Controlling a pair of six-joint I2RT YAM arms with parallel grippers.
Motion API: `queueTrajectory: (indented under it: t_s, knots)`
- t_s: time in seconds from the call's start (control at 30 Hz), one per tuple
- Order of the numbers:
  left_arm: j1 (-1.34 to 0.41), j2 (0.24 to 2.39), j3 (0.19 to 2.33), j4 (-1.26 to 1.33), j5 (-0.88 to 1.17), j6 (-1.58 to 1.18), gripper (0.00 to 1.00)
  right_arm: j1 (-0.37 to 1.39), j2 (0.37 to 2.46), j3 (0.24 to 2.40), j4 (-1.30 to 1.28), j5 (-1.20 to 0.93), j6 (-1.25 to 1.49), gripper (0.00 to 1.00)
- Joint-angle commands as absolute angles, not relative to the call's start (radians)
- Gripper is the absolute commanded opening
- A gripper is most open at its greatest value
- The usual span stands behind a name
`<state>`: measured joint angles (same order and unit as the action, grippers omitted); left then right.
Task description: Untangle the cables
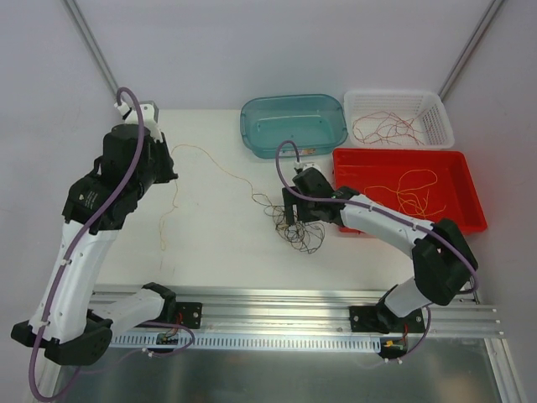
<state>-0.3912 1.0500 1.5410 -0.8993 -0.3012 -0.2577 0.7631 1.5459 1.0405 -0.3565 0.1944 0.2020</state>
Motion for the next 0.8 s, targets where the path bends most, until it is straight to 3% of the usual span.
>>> queueTrajectory:
  t_s: [0.0,0.1,0.4,0.77]
  knots:
    - [-0.385,1.035,1.617,-0.910,-0.350,-0.278,0.00,0.764,1.483,1.077,-0.377,0.183,0.153,0.86]
    - [-0.368,1.028,1.641,-0.922,-0.489,-0.253,0.00,0.761,1.517,1.081,-0.399,0.202,0.135,0.86]
    - [-0.288,1.071,1.776,-0.943,-0.632,-0.216,0.00,0.750,1.585,0.917,-0.311,0.190,0.184,0.85]
    - [-0.285,1.095,1.666,-0.923,-0.293,-0.327,0.00,0.755,1.359,1.035,-0.396,0.172,0.124,0.86]
